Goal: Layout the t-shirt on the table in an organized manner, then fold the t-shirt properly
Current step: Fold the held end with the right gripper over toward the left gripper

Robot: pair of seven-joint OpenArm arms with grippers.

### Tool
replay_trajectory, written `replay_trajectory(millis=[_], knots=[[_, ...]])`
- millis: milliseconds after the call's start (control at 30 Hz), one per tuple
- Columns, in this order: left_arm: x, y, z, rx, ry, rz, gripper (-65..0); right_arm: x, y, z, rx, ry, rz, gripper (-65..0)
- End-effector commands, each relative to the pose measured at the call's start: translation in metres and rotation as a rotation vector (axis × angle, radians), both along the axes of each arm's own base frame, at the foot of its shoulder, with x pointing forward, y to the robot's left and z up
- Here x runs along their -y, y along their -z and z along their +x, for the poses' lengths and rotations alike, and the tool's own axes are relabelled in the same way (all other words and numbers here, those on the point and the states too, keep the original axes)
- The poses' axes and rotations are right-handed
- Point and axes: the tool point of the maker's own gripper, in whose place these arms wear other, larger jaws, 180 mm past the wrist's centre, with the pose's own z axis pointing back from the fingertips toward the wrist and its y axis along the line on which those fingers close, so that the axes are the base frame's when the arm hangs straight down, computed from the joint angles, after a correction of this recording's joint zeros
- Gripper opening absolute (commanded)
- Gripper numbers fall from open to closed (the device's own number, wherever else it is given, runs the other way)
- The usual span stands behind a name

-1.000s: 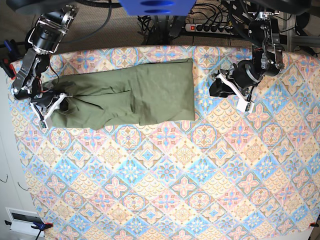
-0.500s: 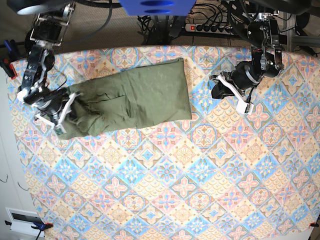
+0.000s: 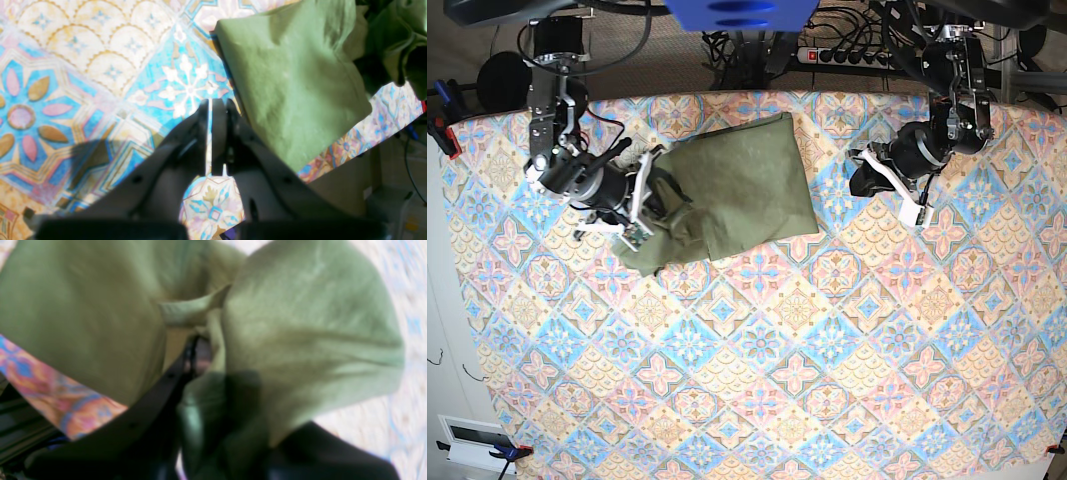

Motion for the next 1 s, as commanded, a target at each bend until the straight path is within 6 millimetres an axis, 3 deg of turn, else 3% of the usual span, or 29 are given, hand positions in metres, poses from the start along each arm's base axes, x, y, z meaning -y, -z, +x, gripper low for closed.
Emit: replay_trajectory(millis=[0,233,467,633,867,967], knots=[[0.003,-0.004,0.004,0.025,-0.004,-0.008,-65.0,-0.013,-0.015,0.007,0.054,-0.029,0.036,-64.5],[0.004,0.028,-0.003,-0.060,-0.041,0.018,-65.0,-0.071,-0.021,0.000,0.059,-0.153,0.107,-64.4],[0.010,0.030,-0.004,-0.067,-0.046,0.001,-65.0,-0.099,-0.027,-0.001,0.068,-0.205,0.146,-64.3],[0.025,0.031,-0.001,-0.048,-0.005,0.011,-65.0,-0.132,-0.033,-0.005,0.069,-0.278,0.187,-64.3],[0.049,0.055,0.000,-0.052,0.022,-0.015,-65.0,-0.152,-0.013,-0.018,0.000,-0.350,0.177,-64.3],[0.052,0.062,0.000,-0.067,0.018,-0.028,-65.0,-0.164,-0.018,-0.011,0.021,-0.404,0.160,-63.2]])
